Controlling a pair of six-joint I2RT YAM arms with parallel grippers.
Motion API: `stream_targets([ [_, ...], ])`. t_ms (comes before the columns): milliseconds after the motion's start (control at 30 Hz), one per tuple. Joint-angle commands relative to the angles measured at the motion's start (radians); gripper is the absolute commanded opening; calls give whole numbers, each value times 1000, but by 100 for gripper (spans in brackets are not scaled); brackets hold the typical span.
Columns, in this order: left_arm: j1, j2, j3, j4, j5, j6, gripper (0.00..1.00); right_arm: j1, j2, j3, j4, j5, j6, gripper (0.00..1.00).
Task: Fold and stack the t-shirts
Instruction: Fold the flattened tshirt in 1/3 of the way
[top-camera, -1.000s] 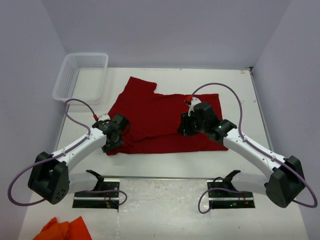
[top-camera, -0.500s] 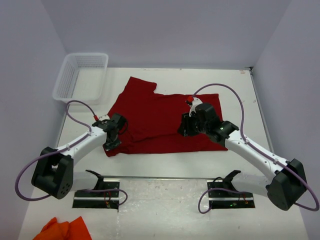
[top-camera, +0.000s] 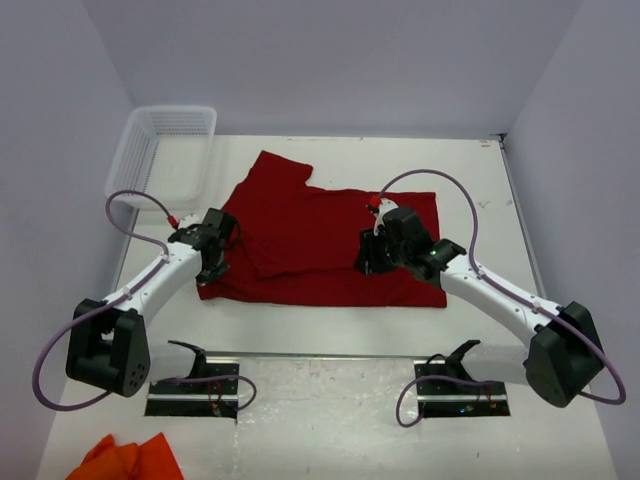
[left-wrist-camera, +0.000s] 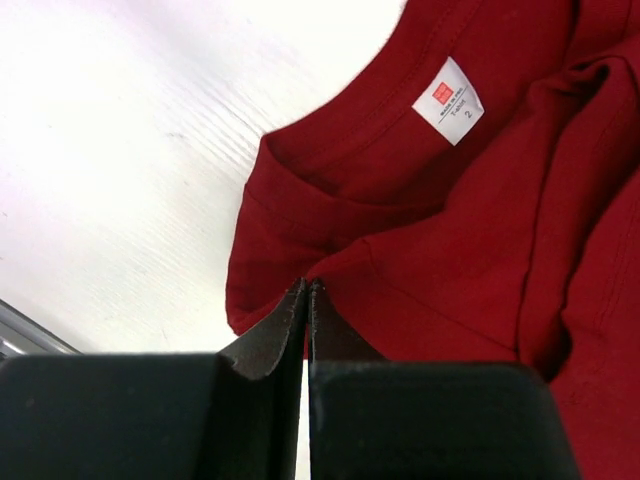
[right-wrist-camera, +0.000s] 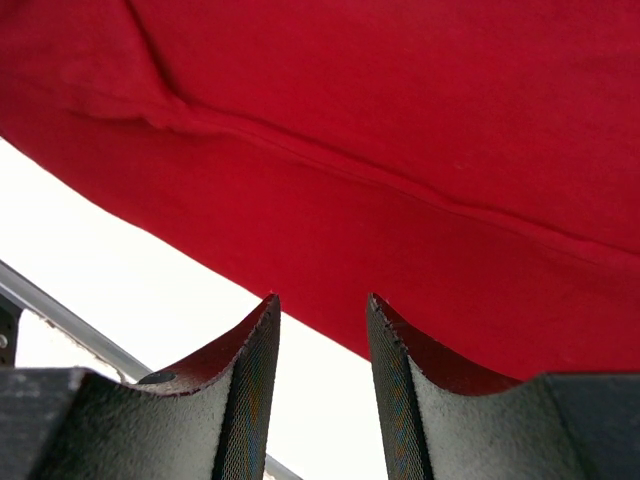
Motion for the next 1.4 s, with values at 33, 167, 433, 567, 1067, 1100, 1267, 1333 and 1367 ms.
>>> stream_targets([
  [33,42,24,20,9,-36,49,0,-5,16,2,17,29,3,41],
  [167,47,27,-11,19,29,31,35,-9,21,2,19,27,3,41],
  [433,11,-85,38,-62,0,-23,100,-9,63,26,22,3,9,41],
  [567,-76,-85,101,-91,-101,-25,91,-9,77,60,1,-8,12,41],
  [1067,-277,-56,-8,340,314,86,53,-9,-57,66,-102,62,32,41],
  [1100,-277,-44,-9,346,315,90,54,-11,-71,63,-105,66,34,41],
  [1267,-231,15,-38,447,387,121,54,-11,-137,60,-125,88,34,42],
  [1333,-220,25,-35,451,374,133,54,-11,-156,56,-131,92,29,42],
  [1367,-211,36,-25,444,363,139,54,-9,-160,54,-131,93,29,42],
])
